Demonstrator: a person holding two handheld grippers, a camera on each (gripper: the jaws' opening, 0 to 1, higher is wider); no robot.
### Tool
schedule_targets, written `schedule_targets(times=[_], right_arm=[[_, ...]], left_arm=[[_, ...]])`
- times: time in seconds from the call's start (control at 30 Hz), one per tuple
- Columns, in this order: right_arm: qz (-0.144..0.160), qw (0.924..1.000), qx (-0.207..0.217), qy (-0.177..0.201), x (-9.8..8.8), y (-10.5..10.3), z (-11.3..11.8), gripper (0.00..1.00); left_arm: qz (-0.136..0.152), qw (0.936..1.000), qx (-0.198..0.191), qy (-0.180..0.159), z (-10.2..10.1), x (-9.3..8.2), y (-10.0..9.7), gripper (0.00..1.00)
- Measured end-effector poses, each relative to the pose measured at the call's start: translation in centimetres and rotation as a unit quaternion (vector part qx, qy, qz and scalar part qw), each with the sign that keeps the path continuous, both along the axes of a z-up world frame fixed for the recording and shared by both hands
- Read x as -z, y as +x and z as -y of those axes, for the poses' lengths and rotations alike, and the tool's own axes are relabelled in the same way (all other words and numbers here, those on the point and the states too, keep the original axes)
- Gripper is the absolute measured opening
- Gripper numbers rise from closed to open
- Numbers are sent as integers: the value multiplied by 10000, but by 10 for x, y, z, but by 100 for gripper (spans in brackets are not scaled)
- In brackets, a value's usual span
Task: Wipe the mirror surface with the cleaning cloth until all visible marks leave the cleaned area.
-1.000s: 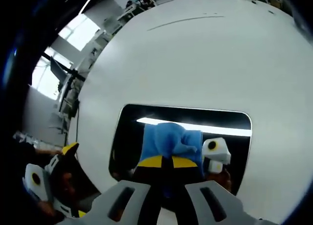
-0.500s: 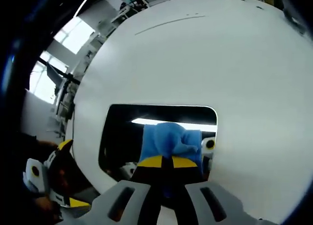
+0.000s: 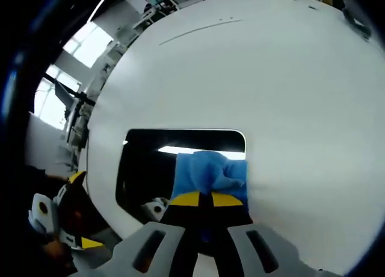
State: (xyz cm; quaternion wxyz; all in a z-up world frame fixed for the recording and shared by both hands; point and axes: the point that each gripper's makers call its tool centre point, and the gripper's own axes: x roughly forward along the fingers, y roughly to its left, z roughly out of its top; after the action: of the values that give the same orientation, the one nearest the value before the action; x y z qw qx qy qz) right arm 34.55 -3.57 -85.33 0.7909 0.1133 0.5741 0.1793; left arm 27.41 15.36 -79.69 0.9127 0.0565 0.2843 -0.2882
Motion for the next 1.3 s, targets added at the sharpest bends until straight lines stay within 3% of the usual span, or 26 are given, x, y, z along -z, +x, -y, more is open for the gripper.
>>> schedule_targets(times=[0.4,1.3], right_arm=[[71,9998,-11,-184,0,-1,11,0],[55,9989,458,103,1,0,13,0]], left_arm=[[26,9999,58,85,1,0,0,99],[56,10000,43,46,1,0,0,99]])
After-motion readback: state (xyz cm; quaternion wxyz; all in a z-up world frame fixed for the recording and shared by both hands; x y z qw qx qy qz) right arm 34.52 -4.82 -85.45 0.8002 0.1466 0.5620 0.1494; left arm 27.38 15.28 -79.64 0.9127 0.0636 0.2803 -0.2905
